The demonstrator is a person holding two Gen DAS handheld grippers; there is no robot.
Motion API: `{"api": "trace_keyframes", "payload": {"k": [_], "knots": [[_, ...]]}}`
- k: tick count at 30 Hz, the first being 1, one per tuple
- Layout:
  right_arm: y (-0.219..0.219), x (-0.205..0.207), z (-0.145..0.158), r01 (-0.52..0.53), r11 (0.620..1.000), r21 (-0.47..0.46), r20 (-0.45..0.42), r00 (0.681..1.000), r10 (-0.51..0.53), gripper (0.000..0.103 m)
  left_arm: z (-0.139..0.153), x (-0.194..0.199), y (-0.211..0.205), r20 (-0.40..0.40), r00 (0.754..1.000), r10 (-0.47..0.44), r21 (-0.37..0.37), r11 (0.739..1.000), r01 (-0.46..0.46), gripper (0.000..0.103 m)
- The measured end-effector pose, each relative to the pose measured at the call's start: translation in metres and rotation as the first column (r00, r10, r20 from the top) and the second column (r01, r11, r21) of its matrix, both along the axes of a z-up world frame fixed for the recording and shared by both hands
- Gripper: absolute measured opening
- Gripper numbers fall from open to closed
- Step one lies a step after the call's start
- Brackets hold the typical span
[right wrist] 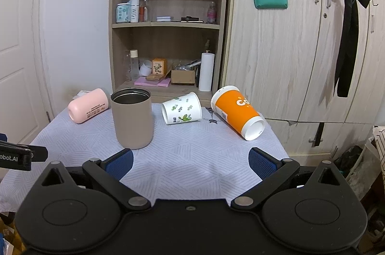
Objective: Flip cup upright
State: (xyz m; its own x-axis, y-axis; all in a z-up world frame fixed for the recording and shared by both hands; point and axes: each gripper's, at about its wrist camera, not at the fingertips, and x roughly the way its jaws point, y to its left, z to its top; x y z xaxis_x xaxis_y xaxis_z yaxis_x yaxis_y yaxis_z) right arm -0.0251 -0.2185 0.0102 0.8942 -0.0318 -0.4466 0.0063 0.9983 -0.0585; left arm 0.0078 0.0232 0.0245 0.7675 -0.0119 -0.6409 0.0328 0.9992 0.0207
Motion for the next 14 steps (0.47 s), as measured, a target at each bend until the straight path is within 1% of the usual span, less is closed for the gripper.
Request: {"api": "trace_keyframes", "payload": {"k": [10,14], "knots": [[0.0037,0.0001,-0.0019,0.002,1.0,-0.011,-0.004,1.0,-0.002,0.103,0.0004,-0.0043,-0.0022,0.031,1.0,-0.003,0.013,1.0,0.003,0.103],[0.0045,0.0001,-0.0016,0.004,1.0,-0.001,-0.002,1.0,-0.004,0.103,-0.0008,-0.0078,-0.003,0.037,0.999,-0.001,0.024,1.0,0.001,0.103]]}}
